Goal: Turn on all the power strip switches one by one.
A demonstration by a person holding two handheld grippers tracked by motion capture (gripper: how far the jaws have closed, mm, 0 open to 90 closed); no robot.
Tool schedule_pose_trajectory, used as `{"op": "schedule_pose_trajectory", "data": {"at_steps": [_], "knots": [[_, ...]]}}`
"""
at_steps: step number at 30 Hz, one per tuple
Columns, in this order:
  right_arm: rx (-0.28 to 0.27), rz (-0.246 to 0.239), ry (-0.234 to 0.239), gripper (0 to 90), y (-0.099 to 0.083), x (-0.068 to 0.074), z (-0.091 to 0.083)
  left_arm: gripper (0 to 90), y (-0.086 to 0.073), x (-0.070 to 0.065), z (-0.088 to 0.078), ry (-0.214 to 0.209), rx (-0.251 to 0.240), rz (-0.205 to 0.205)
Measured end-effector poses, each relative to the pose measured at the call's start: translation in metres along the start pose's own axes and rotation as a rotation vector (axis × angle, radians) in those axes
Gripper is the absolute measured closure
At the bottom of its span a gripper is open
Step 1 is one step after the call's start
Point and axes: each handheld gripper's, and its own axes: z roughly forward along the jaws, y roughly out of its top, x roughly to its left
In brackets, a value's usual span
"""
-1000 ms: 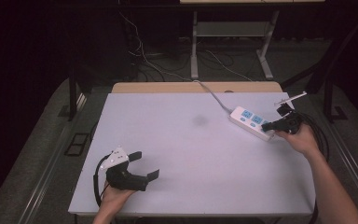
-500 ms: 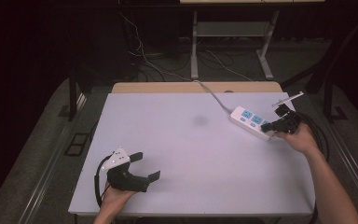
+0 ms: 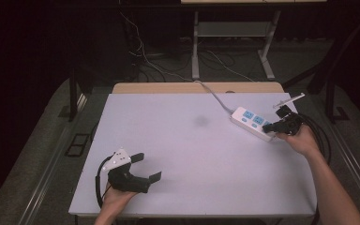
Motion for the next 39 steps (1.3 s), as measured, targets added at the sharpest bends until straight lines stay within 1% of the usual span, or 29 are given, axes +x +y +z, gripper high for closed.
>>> {"op": "schedule_pose_trajectory", "data": {"at_steps": [1,3,6,10,13,18,22,23,30,34,39], "knots": [[-0.016,0.001,-0.004,90.0,0.000,0.000,-0.001,0.0,0.000,0.000,0.000,0.000,-0.001,-0.003],[-0.004,0.000,-0.015,90.0,0.002,0.002,0.000,0.0,0.000,0.000,0.000,0.000,-0.001,-0.001],[-0.004,0.002,-0.007,90.0,0.003,0.002,0.000,0.0,0.000,0.000,-0.001,0.001,-0.001,0.002],[-0.018,0.004,0.010,90.0,0.010,0.004,-0.003,0.0,0.000,0.001,-0.002,0.001,-0.004,0.001],[-0.013,-0.015,0.005,90.0,0.017,0.007,-0.005,0.0,0.000,0.001,-0.002,0.003,-0.006,-0.003],[-0.013,-0.024,0.002,90.0,0.027,0.010,-0.009,0.0,0.000,0.001,-0.002,0.005,-0.008,-0.004],[-0.015,-0.037,0.002,90.0,0.032,0.012,-0.011,0.0,0.000,0.002,-0.002,0.007,-0.011,-0.003],[-0.016,-0.043,0.002,90.0,0.036,0.013,-0.013,0.0,0.000,0.002,-0.002,0.008,-0.010,-0.002],[-0.016,-0.057,0.003,90.0,0.046,0.014,-0.015,0.0,0.000,0.002,0.001,0.006,-0.006,0.000],[-0.015,-0.054,0.006,90.0,0.048,0.013,-0.013,0.0,0.001,0.000,0.003,0.001,-0.004,0.003],[-0.008,-0.053,0.010,90.0,0.049,0.011,-0.006,0.0,0.001,-0.001,0.005,-0.008,-0.002,0.008]]}}
